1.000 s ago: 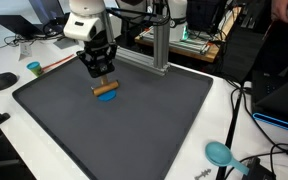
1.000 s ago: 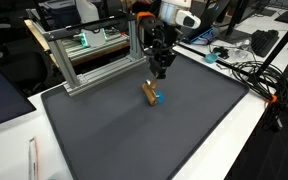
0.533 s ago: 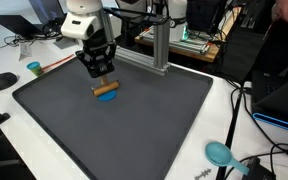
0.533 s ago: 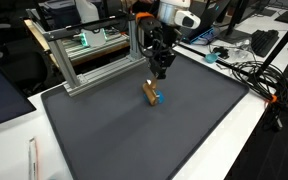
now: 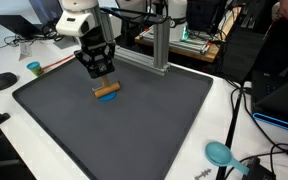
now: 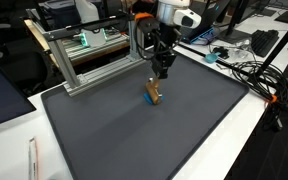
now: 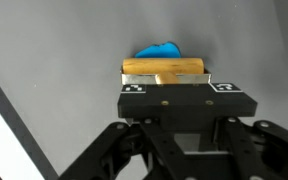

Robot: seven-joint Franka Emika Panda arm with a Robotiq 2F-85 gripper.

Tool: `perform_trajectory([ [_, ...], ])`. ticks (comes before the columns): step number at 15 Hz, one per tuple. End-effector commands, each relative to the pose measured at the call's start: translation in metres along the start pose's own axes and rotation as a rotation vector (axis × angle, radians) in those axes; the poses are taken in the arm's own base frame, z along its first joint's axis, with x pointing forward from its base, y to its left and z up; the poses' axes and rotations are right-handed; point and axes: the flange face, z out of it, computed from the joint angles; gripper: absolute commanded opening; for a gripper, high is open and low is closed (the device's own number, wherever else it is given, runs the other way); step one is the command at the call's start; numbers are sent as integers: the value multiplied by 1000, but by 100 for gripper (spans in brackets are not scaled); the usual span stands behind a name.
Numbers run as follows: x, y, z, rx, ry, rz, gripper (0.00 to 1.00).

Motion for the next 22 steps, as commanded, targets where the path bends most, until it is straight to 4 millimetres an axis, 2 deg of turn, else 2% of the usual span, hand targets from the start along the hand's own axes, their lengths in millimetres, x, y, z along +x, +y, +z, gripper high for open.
perform_trajectory([
  [1,18,-6,30,69,52,-8,23],
  [22,28,-7,30,72,68,-12,23],
])
